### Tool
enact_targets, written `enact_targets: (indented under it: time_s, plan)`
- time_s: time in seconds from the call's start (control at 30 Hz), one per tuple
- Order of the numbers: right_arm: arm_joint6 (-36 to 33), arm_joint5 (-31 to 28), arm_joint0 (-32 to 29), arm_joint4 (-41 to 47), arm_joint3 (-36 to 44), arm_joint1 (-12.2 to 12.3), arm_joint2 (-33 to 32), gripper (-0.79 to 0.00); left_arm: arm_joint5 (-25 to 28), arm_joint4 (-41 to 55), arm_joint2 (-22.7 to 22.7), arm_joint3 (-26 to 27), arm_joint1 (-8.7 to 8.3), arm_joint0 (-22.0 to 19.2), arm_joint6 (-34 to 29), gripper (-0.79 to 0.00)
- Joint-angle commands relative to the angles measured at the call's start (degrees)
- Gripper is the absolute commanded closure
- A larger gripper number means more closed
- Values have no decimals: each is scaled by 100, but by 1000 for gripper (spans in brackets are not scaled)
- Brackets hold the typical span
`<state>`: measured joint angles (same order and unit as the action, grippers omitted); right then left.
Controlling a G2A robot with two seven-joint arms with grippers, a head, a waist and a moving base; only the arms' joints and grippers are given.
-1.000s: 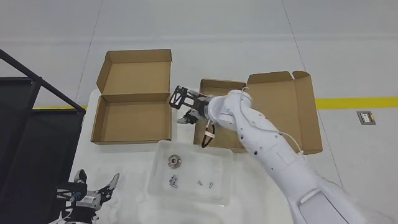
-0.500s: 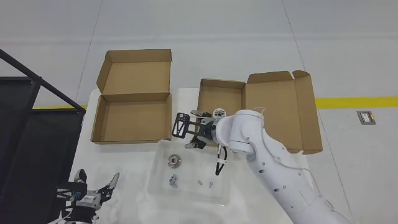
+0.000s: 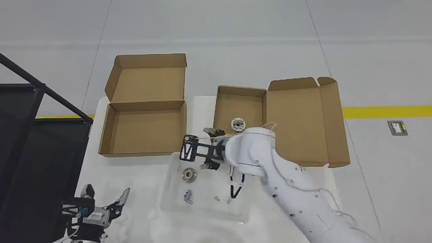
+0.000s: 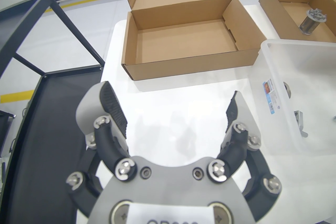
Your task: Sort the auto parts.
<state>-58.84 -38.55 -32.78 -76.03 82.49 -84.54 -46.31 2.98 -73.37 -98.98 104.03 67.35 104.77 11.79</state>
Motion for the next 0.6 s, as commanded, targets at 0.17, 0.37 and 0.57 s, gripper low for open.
enact_targets:
  time_s: [0.17, 0.37, 0.57]
  plan:
    - [-1090, 401, 99, 350, -207, -187, 759, -785, -84, -11, 90, -52, 32, -75, -71, -785]
    - [-1770, 1081, 242, 928, -569, -329, 1184, -785, -132, -32, 133, -68, 54, -111, -110, -785]
    - [-2303, 1699, 167, 1261, -697, -405, 1251, -785, -143, -22, 130, -100, 60, -120, -126, -785]
